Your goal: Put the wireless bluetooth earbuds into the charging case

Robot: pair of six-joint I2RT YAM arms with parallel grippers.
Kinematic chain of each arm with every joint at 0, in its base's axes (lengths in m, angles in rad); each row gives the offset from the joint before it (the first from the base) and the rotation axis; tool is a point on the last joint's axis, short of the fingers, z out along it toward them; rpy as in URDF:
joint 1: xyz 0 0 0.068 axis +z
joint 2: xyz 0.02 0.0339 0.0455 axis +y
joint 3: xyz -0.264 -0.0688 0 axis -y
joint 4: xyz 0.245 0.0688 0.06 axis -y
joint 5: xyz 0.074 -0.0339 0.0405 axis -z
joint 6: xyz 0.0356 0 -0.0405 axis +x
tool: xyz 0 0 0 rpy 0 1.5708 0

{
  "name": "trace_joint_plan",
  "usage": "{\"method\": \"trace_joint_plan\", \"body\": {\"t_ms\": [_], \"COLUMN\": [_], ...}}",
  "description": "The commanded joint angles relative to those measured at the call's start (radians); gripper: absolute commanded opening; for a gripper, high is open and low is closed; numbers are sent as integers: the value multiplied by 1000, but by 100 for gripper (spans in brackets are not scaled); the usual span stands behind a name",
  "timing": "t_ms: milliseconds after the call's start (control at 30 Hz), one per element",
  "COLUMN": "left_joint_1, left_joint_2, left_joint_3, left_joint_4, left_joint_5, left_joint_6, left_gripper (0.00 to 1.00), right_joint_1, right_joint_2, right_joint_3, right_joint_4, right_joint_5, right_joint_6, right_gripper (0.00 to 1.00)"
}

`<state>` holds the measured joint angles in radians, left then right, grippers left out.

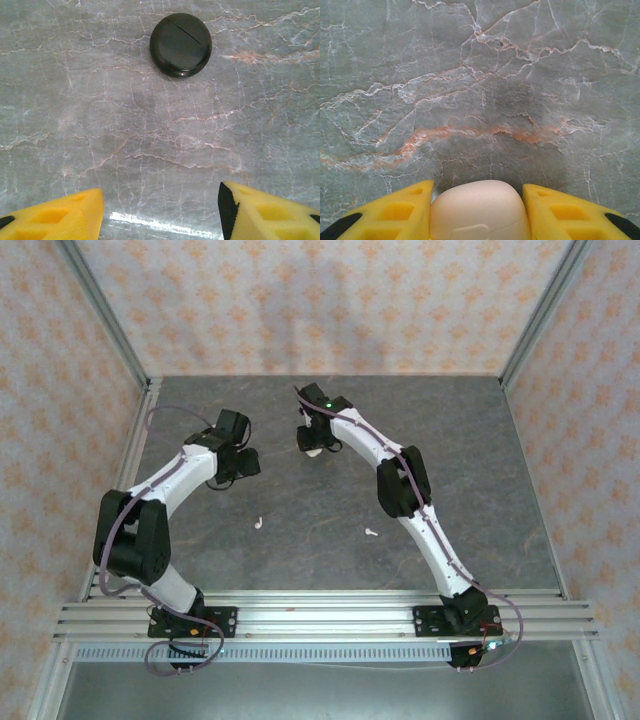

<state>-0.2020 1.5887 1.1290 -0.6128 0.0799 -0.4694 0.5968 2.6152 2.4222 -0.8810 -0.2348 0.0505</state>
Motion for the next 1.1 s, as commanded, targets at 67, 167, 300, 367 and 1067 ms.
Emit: {"method": "trace_joint_plan", "body": {"t_ms": [67, 167, 300, 367, 1067], "left_joint_1": [6, 6, 1, -11, -360], "left_joint_2": [-82, -130, -206, -238, -431], "left_joint_3": [-75, -130, -211, -240, -421], "left_joint_4": [-17, 6, 60, 67, 186], "left_joint_5": [78, 158, 245, 247, -58], "left_joint_6": [6, 13, -6, -13, -273], "left_gripper": [62, 60, 60, 60, 58], "right_joint_1": [9, 9, 9, 9, 11], "right_joint_2": [-136, -223, -338, -387, -722], "right_joint_3": [-262, -413, -613, -705, -1108], "right_joint_4": [-52, 10, 79, 112, 109], "right_joint_5": [26, 14, -6, -20, -80], "right_joint_6": [70, 114, 176, 206, 329], "right_gripper": [41, 40, 40, 40, 51]}}
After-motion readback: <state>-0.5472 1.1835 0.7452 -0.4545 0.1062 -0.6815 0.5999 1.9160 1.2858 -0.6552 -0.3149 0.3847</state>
